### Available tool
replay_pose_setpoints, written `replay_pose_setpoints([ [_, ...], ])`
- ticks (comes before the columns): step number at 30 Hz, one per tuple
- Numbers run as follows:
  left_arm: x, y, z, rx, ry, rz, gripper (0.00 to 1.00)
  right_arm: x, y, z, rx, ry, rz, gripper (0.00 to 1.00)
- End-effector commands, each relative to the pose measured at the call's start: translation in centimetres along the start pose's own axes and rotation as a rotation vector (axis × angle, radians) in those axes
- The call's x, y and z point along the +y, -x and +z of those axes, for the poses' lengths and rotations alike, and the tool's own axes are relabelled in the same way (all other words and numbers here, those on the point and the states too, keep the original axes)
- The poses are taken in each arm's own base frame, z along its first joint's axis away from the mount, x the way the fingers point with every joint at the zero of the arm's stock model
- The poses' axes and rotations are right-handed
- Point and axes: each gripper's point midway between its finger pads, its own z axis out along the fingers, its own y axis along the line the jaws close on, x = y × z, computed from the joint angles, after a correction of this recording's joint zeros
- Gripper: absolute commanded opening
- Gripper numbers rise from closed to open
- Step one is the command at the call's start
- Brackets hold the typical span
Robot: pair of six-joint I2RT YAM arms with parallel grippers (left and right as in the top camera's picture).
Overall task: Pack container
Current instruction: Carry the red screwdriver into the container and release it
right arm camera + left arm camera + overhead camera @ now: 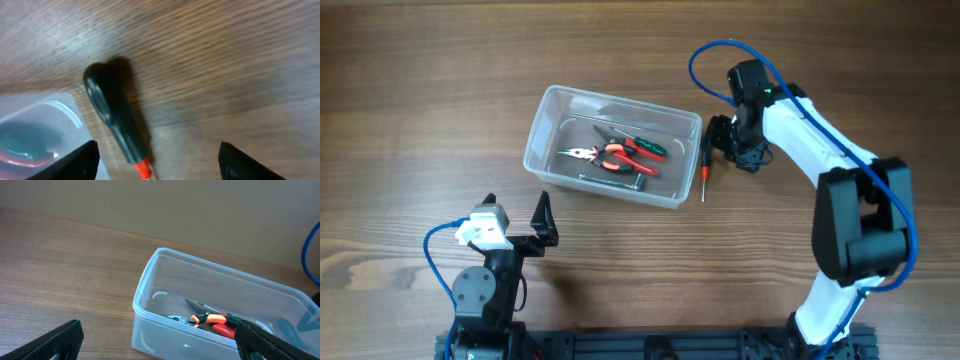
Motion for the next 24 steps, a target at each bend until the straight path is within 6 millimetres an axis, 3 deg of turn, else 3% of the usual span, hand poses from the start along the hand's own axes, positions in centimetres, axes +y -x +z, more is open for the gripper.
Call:
replay_pose_setpoints([
  [1, 0.2, -0.1, 0.0, 0.000, 0.009, -0.010, 1.00, 1.8, -1.0, 1.7, 0.046, 0.056, -0.110, 0.77],
  [5, 0.2, -0.1, 0.0, 0.001, 0.009, -0.010, 1.00, 1.7, -0.2, 2.5, 0.013, 0.045, -0.186, 0.73],
  [6, 0.2, -0.1, 0.0, 0.000, 0.009, -0.010, 1.00, 1.5, -0.2, 2.6, 0.011, 0.032, -0.187, 0.66],
  [8, 0.2, -0.1, 0.0, 0.000, 0.009, -0.010, 1.00, 1.0, -0.2, 2.8, 0.015, 0.006, -0.185, 0.41],
  [9, 0.2, -0.1, 0.0, 0.000, 0.009, -0.010, 1.00, 0.7, -0.3, 3.0, 0.018, -0.010, -0.184, 0.34],
  [16, 0.2, -0.1, 0.0, 0.000, 0.009, -0.010, 1.00, -1.1, -0.7, 3.4, 0.036, -0.095, -0.164, 0.29],
  [20, 0.2, -0.1, 0.0, 0.001, 0.009, -0.010, 1.00, -2.1, -0.2, 3.0, 0.027, -0.119, -0.147, 0.04],
  [22, 0.2, -0.1, 0.0, 0.000, 0.009, -0.010, 1.00, -2.2, 0.4, 2.3, 0.006, -0.111, -0.135, 0.04],
  [24, 0.2, -0.1, 0.0, 0.001, 0.009, -0.010, 1.00, -1.5, 1.7, -0.4, -0.051, -0.079, -0.131, 0.04],
])
